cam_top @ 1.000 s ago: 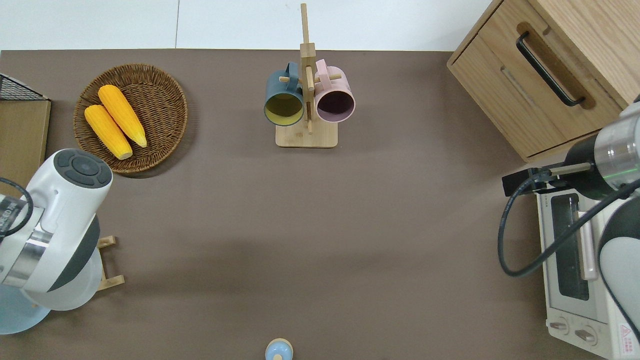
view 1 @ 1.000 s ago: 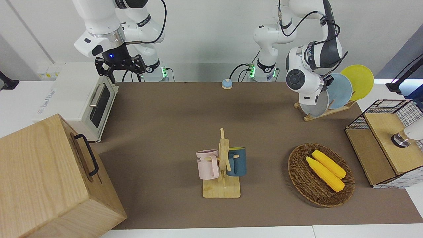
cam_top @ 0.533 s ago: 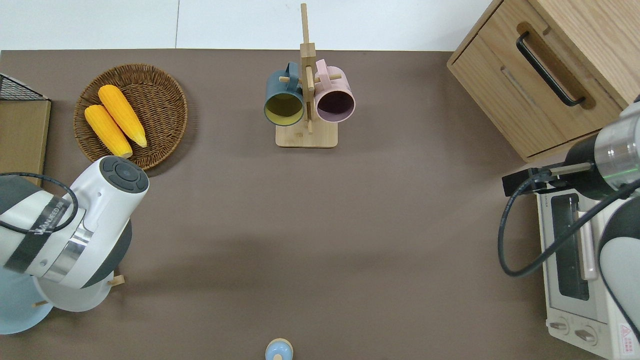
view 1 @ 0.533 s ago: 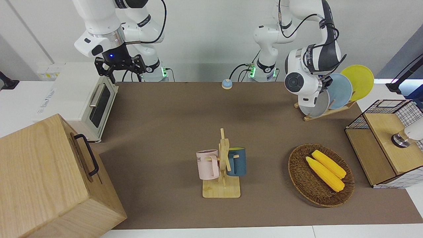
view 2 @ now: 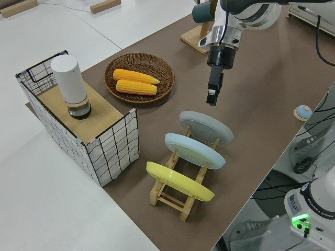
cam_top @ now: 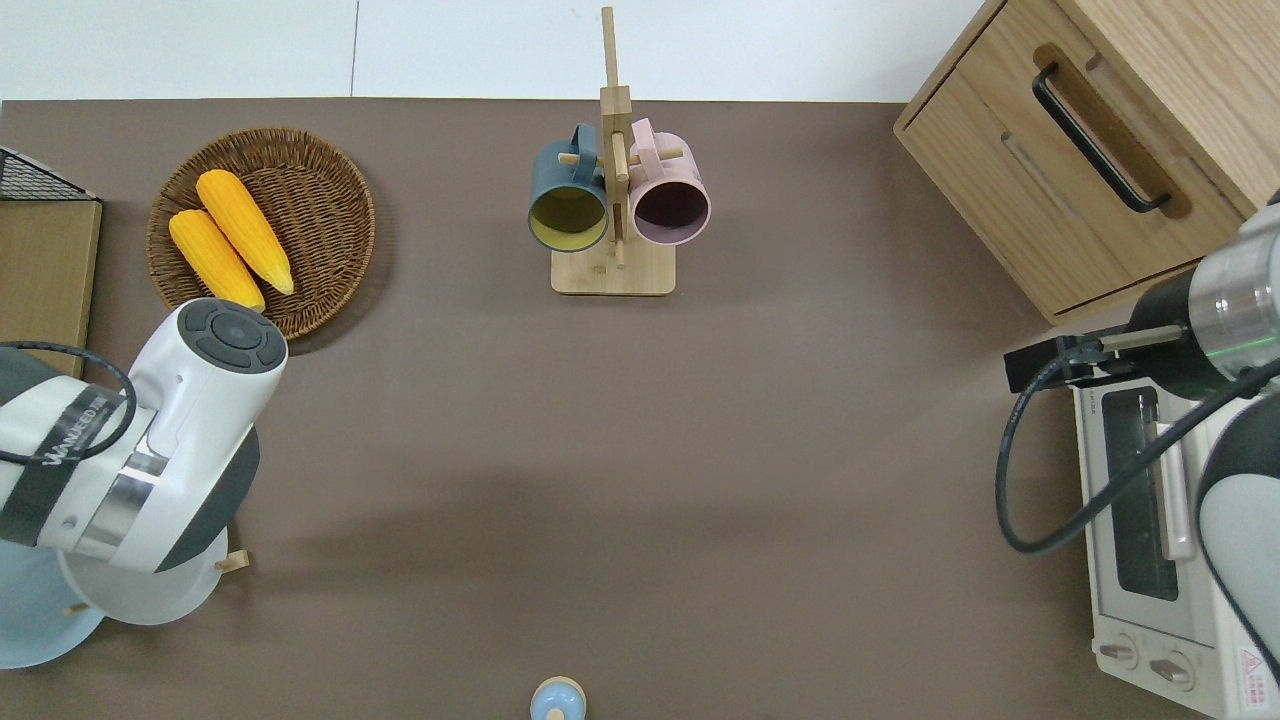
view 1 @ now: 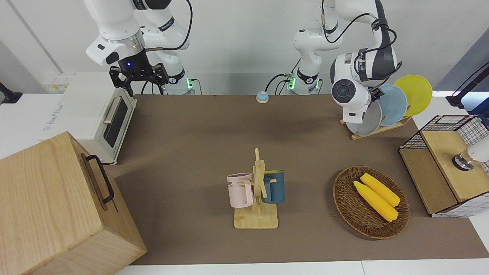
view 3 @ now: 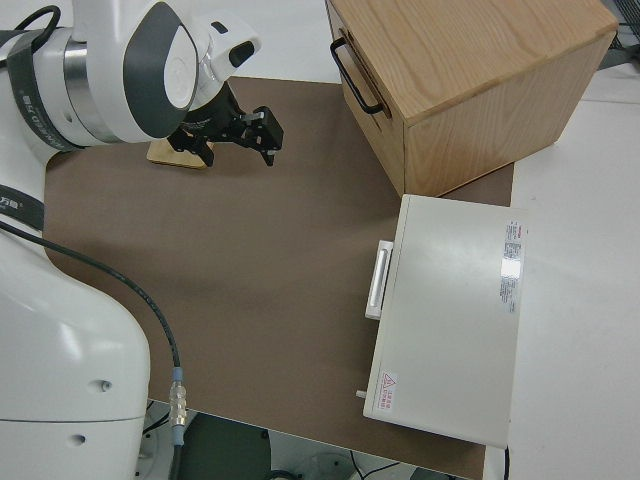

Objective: Pick gray plate from table and place it on lower plate rack with left arm

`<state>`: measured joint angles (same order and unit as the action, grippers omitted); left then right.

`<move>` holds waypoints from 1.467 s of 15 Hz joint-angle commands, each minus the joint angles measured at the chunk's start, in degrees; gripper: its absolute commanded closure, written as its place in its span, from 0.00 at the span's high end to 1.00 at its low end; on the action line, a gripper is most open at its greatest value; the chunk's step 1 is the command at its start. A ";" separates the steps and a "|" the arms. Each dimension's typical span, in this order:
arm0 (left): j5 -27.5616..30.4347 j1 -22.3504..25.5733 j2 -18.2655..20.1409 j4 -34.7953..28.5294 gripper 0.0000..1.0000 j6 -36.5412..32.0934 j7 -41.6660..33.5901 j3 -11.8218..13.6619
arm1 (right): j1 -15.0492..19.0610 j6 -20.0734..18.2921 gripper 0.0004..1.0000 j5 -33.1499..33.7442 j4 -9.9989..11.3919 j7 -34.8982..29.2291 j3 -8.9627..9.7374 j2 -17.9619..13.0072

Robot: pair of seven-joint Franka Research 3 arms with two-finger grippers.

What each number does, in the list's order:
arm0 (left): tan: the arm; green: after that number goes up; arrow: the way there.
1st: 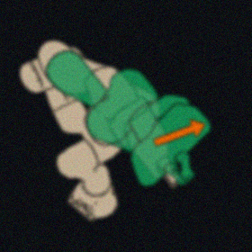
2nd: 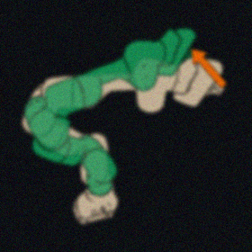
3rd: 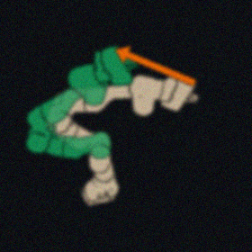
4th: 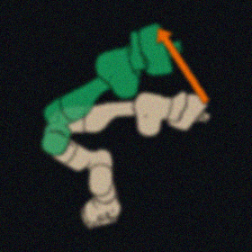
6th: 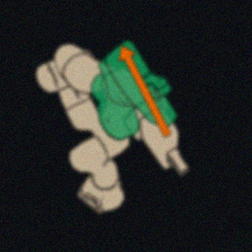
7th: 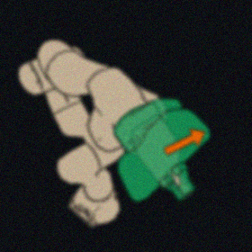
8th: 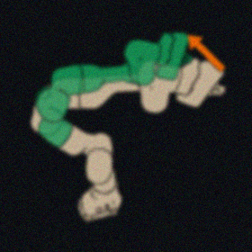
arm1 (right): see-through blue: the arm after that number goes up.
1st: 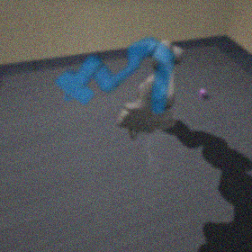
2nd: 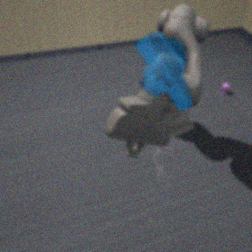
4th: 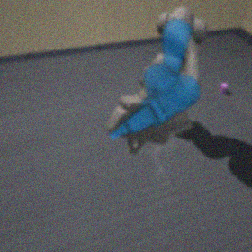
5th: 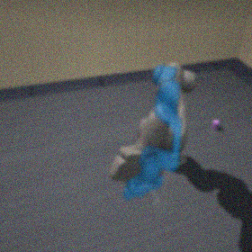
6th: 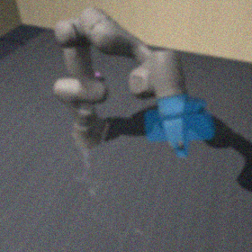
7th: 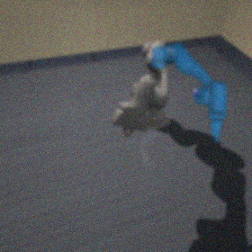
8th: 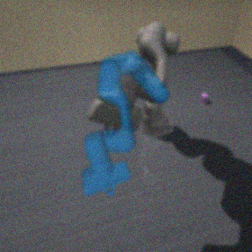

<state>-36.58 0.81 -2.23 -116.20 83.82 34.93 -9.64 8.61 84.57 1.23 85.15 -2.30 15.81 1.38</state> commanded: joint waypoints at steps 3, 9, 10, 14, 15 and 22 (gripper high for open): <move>16.16 0.15 1.00 8.35 0.98 5.73 -0.83 1.55 | 1.06 -0.81 0.98 0.08 -0.51 -0.69 0.98 -0.15; 27.33 0.33 2.14 15.37 0.98 5.31 -5.20 4.44 | 1.06 -0.72 0.98 0.08 -0.51 -0.69 0.98 -0.15; 29.27 0.33 2.41 16.95 0.98 3.48 -8.53 5.76 | 1.06 -0.72 0.98 0.08 -0.51 -0.69 0.98 -0.07; 30.43 0.24 3.37 19.69 0.98 -2.07 -23.82 9.81 | 1.06 -0.81 0.98 0.08 -0.51 -0.69 0.98 -0.07; 31.04 0.15 3.73 20.04 0.98 -2.60 -27.25 10.69 | 1.06 -0.72 0.98 0.08 -0.51 -0.69 0.98 -0.15; 36.75 -0.28 3.73 22.42 0.99 -3.13 -34.50 11.14 | 1.06 -0.72 0.98 0.08 -0.51 -0.69 0.98 -0.15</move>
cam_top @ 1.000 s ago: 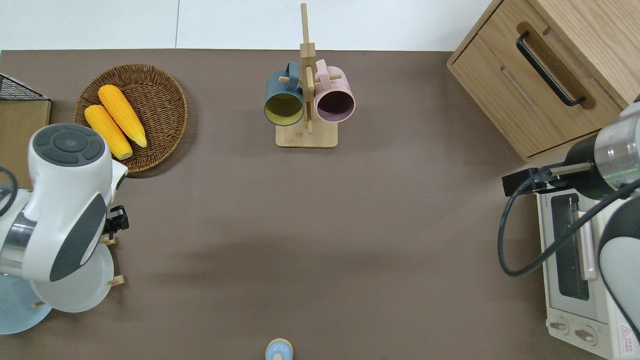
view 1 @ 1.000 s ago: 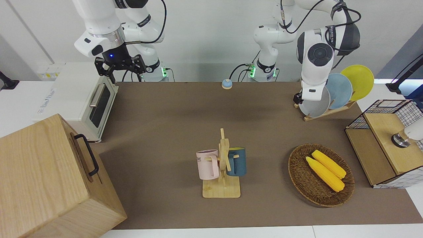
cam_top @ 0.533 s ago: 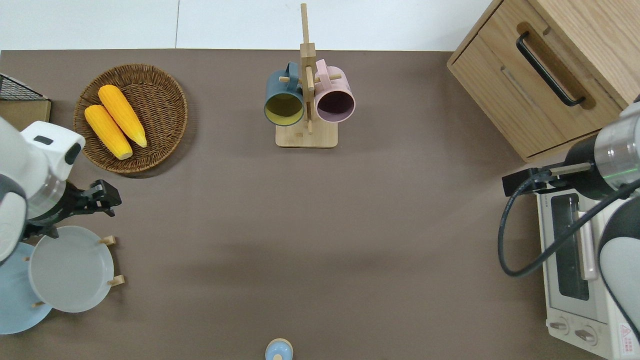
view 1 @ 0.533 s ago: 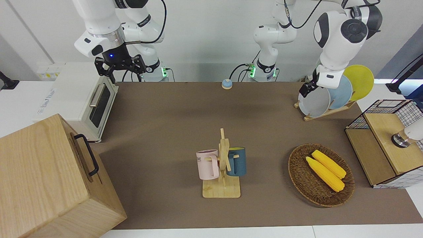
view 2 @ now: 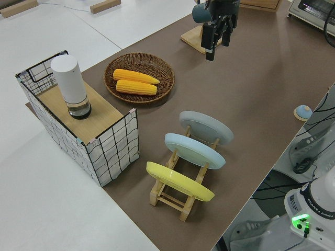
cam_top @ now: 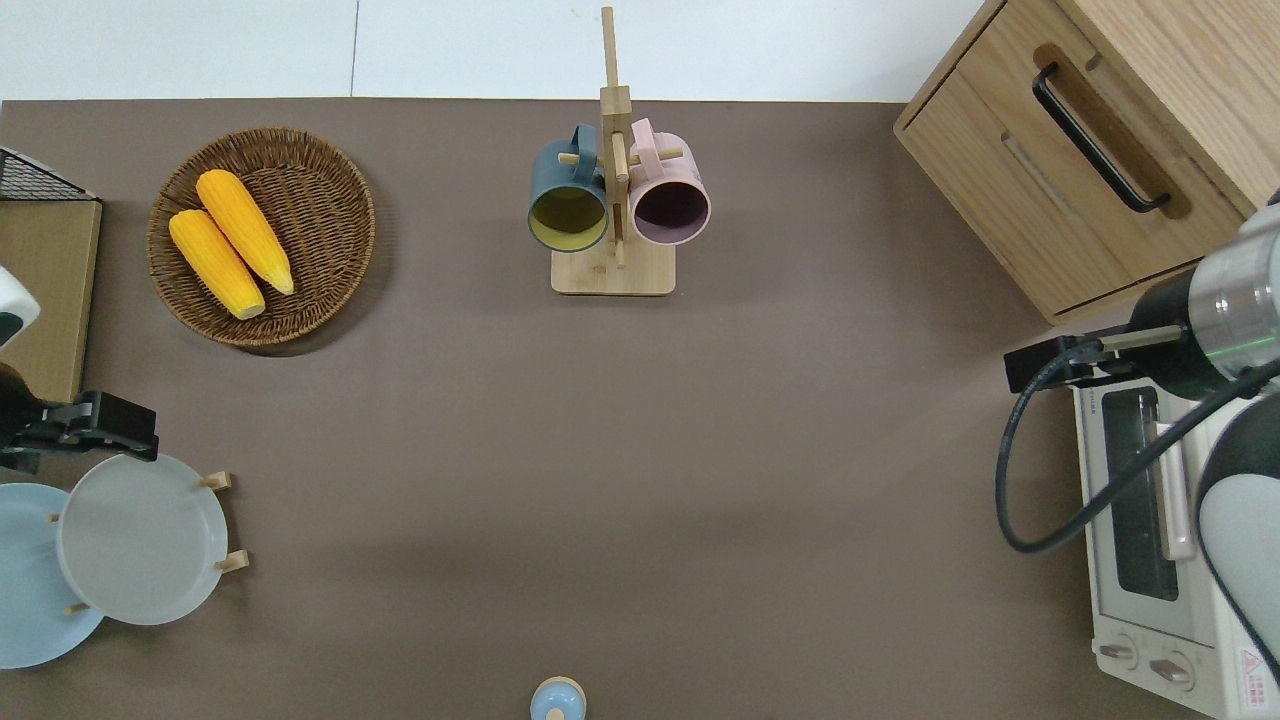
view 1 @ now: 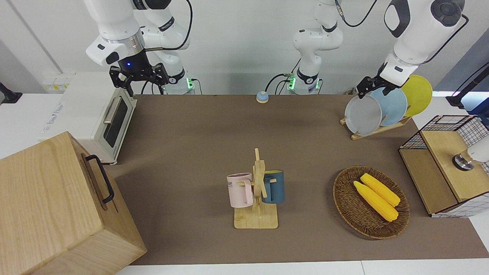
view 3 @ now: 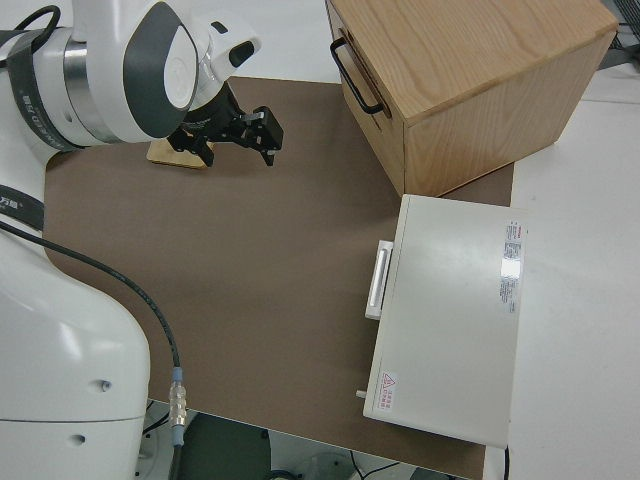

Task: Pick gray plate from table and place it on lower plate rack with left arm
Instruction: 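Open the left gripper and withdraw it from the plate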

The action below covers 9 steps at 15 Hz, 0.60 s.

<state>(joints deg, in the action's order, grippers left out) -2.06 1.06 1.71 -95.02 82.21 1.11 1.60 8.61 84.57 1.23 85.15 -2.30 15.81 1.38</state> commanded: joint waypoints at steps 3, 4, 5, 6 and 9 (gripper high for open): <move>2.76 -0.35 -0.22 1.15 0.99 -0.83 1.52 -0.11 | 1.06 -0.81 0.98 0.08 -0.51 -0.69 0.98 -0.15; 3.02 -0.35 -0.22 1.15 0.99 -0.83 1.70 -0.11 | 1.06 -0.81 0.98 0.08 -0.51 -0.69 0.98 -0.07; 2.33 -0.35 -0.22 1.15 0.99 -0.83 1.61 -0.11 | 1.06 -0.81 0.98 0.08 -0.51 -0.69 0.98 -0.15; 2.15 -0.44 -0.30 1.06 0.99 -0.74 1.96 -0.19 | 1.06 -0.81 0.98 0.08 -0.51 -0.69 0.98 -0.15; 2.67 -0.53 -0.57 1.15 0.99 -0.65 5.28 -0.37 | 1.06 -0.81 0.98 0.08 -0.51 -0.69 0.98 -0.15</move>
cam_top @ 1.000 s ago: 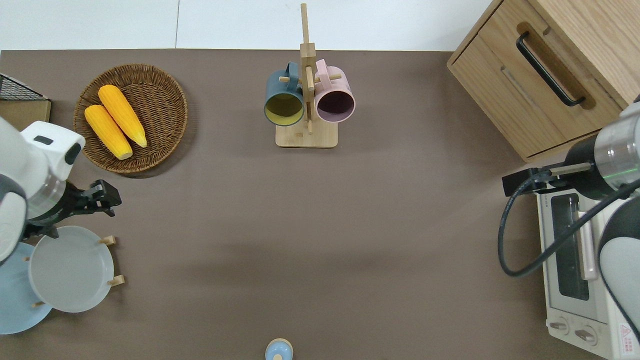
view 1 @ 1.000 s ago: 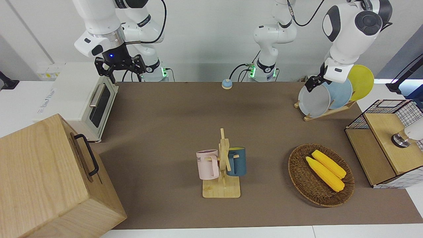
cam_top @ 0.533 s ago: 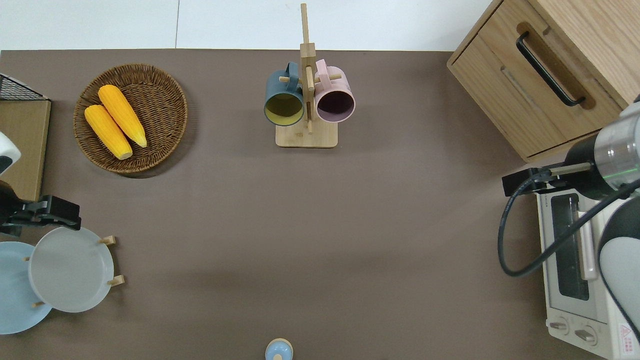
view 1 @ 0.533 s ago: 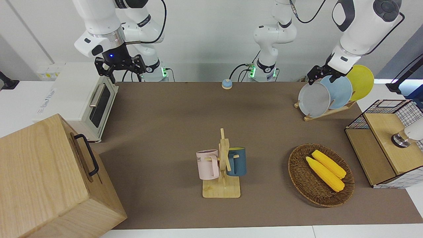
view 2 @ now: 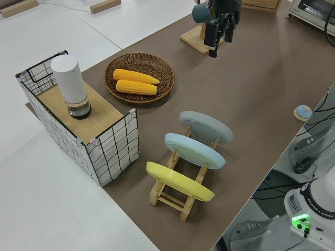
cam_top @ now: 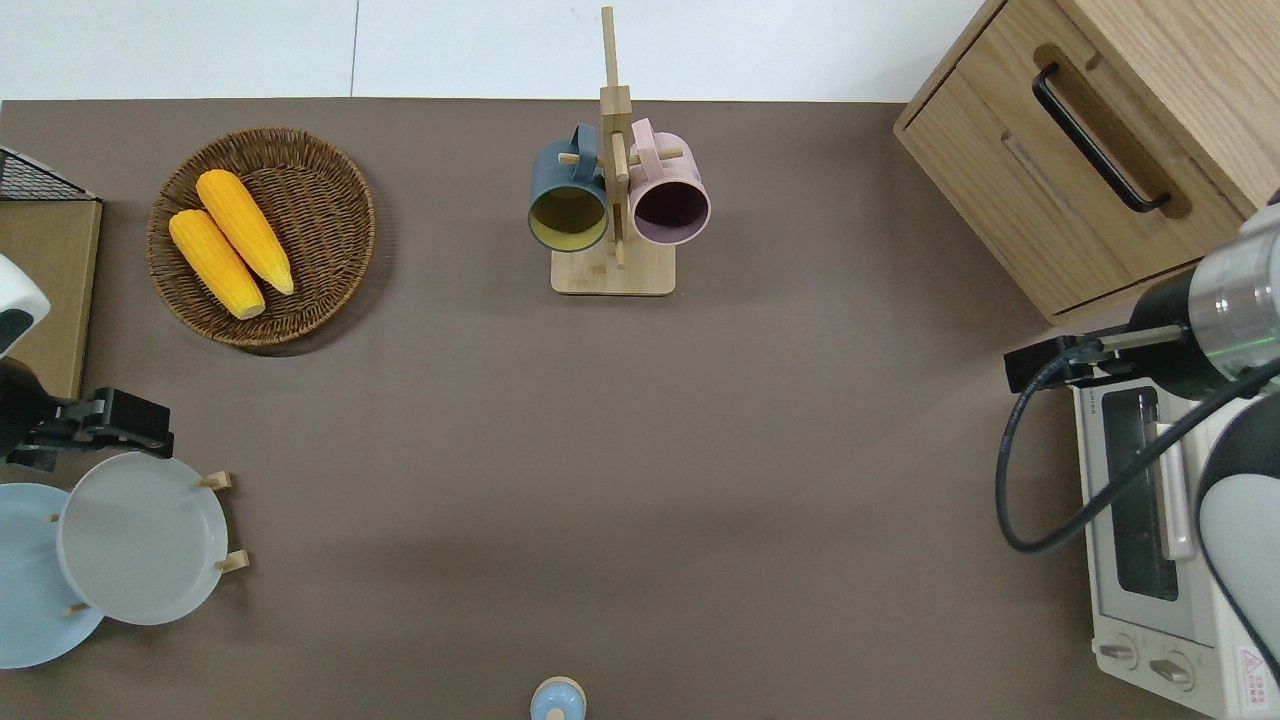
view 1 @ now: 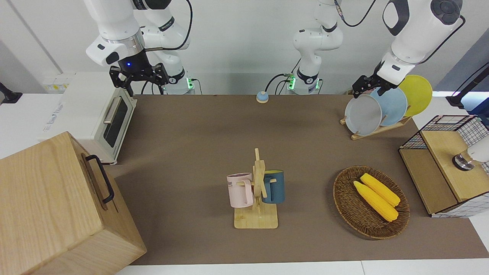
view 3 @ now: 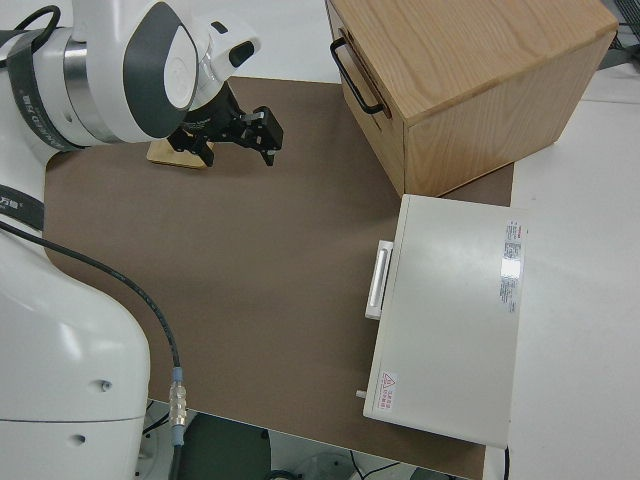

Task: Pick gray plate from table and place it on lower plate rack with left arm
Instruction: 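Open the left gripper and withdraw it from the plate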

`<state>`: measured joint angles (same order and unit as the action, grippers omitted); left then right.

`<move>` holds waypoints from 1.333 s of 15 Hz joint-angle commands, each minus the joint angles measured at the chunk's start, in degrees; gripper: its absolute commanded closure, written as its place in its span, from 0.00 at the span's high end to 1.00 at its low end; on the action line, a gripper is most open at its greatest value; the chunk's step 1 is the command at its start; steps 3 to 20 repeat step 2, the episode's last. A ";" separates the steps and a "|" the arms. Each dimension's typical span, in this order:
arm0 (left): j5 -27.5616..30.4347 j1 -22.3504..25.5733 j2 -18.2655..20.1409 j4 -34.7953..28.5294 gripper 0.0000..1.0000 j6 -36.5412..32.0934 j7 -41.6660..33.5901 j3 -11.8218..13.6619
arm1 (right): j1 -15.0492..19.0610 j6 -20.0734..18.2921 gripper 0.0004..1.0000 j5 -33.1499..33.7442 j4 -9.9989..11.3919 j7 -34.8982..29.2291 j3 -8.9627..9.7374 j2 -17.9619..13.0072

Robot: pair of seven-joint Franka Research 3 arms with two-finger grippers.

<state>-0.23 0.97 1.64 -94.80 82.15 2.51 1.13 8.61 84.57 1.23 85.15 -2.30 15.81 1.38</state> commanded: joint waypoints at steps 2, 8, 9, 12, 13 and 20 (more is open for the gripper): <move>1.11 -0.36 -0.49 0.93 0.99 0.47 5.39 0.45 | 1.06 -0.81 0.98 0.08 -0.51 -0.69 0.98 -0.15; 1.11 -0.36 -0.49 0.93 0.99 0.47 5.39 0.45 | 1.06 -0.81 0.98 0.08 -0.51 -0.69 0.98 -0.15; 1.11 -0.36 -0.49 0.93 0.99 0.47 5.39 0.45 | 1.06 -0.81 0.98 0.08 -0.51 -0.69 0.98 -0.15; 1.11 -0.36 -0.49 0.93 0.99 0.47 5.39 0.45 | 1.06 -0.81 0.98 0.08 -0.51 -0.69 0.98 -0.15; 1.11 -0.36 -0.49 0.93 0.99 0.47 5.39 0.45 | 1.06 -0.81 0.98 0.08 -0.51 -0.69 0.98 -0.15; 1.11 -0.36 -0.49 0.93 0.99 0.47 5.39 0.45 | 1.06 -0.81 0.98 0.08 -0.51 -0.69 0.98 -0.15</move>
